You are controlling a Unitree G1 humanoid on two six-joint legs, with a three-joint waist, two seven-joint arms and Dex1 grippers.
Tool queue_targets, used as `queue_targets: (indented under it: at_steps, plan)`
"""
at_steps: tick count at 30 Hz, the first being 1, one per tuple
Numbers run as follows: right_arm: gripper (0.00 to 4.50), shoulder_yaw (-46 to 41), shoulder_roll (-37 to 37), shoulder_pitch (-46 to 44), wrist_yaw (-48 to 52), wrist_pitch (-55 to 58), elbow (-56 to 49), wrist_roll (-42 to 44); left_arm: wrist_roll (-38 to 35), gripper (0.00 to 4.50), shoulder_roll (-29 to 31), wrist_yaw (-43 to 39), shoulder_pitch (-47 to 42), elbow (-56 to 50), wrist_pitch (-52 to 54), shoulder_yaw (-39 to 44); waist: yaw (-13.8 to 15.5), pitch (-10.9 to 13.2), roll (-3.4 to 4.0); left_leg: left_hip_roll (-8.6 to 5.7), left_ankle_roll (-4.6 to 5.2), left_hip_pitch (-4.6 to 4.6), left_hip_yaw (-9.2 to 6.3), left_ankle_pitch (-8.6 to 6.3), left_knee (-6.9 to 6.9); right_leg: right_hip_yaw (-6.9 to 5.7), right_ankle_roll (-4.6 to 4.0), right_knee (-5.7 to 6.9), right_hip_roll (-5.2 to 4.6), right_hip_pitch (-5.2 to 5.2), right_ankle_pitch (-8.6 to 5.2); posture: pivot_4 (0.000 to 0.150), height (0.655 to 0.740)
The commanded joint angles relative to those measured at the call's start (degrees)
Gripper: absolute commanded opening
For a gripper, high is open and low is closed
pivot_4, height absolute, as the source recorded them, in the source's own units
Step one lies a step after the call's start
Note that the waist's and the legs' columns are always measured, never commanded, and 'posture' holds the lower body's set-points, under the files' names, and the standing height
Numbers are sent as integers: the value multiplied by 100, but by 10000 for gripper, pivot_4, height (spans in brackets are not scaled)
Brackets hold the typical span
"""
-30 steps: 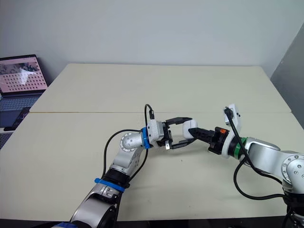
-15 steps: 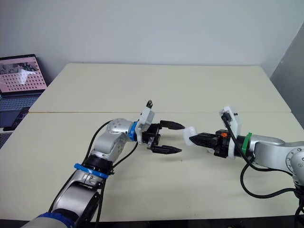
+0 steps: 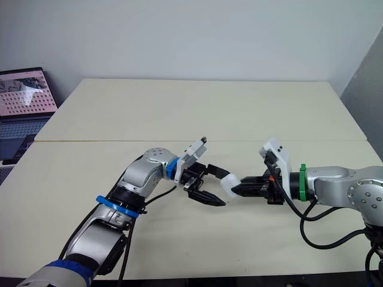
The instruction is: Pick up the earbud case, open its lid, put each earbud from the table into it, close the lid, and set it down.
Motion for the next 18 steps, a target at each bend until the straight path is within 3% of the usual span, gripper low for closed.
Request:
queue_targets:
  at_steps: [1, 10, 18]
  plan:
    - [7647, -103, 56, -99, 159, 22, -175, -85, 5, 36242, -26, -61, -131, 21, 11, 24, 0, 0, 0, 0, 0, 0, 1, 0, 0, 0, 0, 0, 0, 0, 0, 1500, 7400]
    - [7647, -232, 173, -20, 170, 40, -267, -246, 82, 8246, -150, -45, -134, 151, -124, 53, 0, 0, 0, -1, 0, -2, 0, 0, 0, 0, 0, 0, -2, -1, 0, 1500, 7400]
    - [7647, -232, 279, 205, 650, -507, -627, -1204, 153, 7664, -307, 174, -70, 240, -364, 152, -1, 0, 0, -3, 0, -2, 0, 0, 1, -2, 0, 0, -3, -1, 0, 1500, 7400]
